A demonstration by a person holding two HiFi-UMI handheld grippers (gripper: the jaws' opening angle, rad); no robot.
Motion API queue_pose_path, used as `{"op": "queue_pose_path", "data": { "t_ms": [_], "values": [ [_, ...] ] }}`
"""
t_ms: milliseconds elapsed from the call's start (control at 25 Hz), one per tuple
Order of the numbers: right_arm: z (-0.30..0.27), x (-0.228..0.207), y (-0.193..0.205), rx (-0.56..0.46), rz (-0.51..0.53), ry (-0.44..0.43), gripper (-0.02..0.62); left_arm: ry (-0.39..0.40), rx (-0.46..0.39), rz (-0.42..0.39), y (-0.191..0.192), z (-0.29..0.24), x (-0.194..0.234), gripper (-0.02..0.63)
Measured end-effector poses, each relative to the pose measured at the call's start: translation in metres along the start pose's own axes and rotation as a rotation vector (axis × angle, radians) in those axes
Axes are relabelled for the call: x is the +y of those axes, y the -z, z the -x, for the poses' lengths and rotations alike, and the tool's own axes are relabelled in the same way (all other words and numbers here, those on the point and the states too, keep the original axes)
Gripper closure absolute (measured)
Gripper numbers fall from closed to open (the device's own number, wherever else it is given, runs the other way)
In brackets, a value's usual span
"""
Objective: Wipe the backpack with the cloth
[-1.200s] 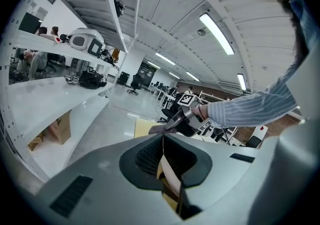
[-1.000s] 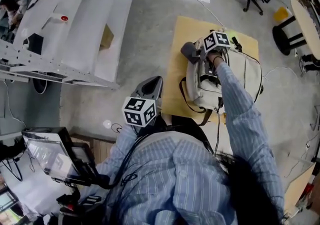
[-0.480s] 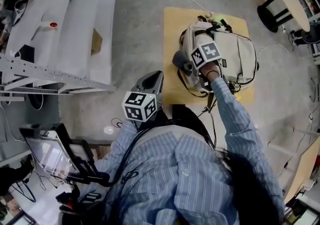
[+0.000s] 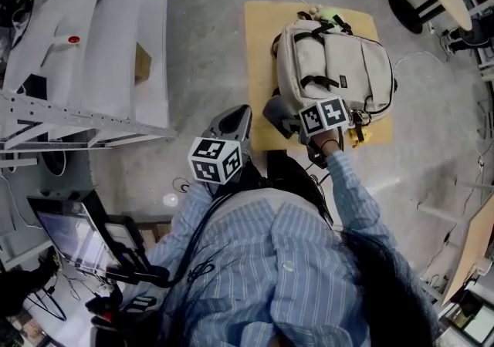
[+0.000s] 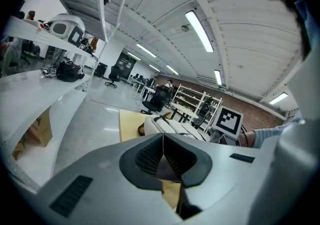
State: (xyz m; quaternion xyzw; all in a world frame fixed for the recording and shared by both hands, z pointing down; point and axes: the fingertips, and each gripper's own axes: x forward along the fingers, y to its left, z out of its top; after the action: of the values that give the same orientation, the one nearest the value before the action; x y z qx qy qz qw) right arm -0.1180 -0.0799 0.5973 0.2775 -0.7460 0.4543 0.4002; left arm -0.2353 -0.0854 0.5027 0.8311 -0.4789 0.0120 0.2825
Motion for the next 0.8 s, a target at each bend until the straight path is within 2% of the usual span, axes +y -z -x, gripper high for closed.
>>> {"op": "queue_pose_path", "data": {
  "t_ms": [120,200,400,640,800],
  "values": [
    [0.006,0.007,-0.001,-0.114,-0.017,-0.058,0.485,0.015,0.011,0.002,0.005,0.0,-0.005,0.598],
    [0.012,0.006,0.0,-0.146,-0.003,-0.052,0.485,0.027,0.021,0.003,0.007,-0.001,-0.01,0.598],
    [0.024,-0.012,0.013,-0.109,0.089,0.026,0.485,0.056,0.043,-0.014,0.008,-0.008,-0.025,0.598],
    [0.047,-0.038,0.026,-0.122,0.042,0.007,0.485,0.062,0.063,-0.018,0.01,-0.023,-0.042,0.598],
    [0.069,-0.067,0.039,-0.143,0.033,-0.022,0.485,0.076,0.079,-0.038,0.018,-0.047,-0.067,0.598]
  ]
}}
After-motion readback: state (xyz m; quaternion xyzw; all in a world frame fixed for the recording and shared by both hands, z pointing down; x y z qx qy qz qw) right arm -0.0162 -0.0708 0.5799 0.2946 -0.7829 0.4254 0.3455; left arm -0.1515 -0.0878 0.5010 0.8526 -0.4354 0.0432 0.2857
